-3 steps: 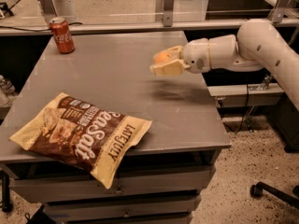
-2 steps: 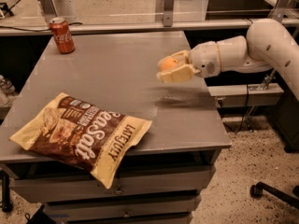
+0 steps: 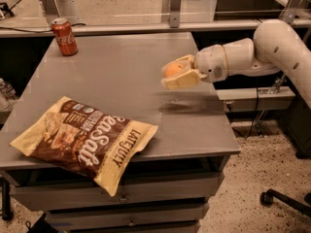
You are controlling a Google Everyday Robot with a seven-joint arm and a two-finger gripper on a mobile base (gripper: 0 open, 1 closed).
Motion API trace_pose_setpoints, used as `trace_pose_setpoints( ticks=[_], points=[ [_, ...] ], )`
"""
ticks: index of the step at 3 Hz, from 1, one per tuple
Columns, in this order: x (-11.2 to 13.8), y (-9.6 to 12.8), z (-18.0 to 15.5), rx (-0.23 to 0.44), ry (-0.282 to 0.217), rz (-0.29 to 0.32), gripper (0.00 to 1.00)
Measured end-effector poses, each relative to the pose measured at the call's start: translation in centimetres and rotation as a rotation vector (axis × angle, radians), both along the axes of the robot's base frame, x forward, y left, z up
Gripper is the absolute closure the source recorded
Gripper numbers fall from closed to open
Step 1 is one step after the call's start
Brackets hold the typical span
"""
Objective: Move orange near brown chip bag
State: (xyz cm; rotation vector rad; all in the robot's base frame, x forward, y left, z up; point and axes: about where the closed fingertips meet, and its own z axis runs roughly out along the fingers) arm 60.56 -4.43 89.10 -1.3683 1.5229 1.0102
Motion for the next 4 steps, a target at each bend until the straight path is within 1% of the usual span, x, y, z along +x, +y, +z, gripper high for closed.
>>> trace_pose_setpoints(
  ticks=[1, 2, 3, 4],
  points=[
    [0.0, 0.9, 0.2, -0.008, -0.009, 0.043, 1.00],
    [-1.8, 1.8, 0.0, -0.035, -0.004, 0.111, 1.00],
    [-4.8, 2.2, -0.8, -0.071, 0.005, 0.178, 1.00],
    [-7.7, 1.8, -2.3, -0.124, -0.001, 0.218, 1.00]
  ],
)
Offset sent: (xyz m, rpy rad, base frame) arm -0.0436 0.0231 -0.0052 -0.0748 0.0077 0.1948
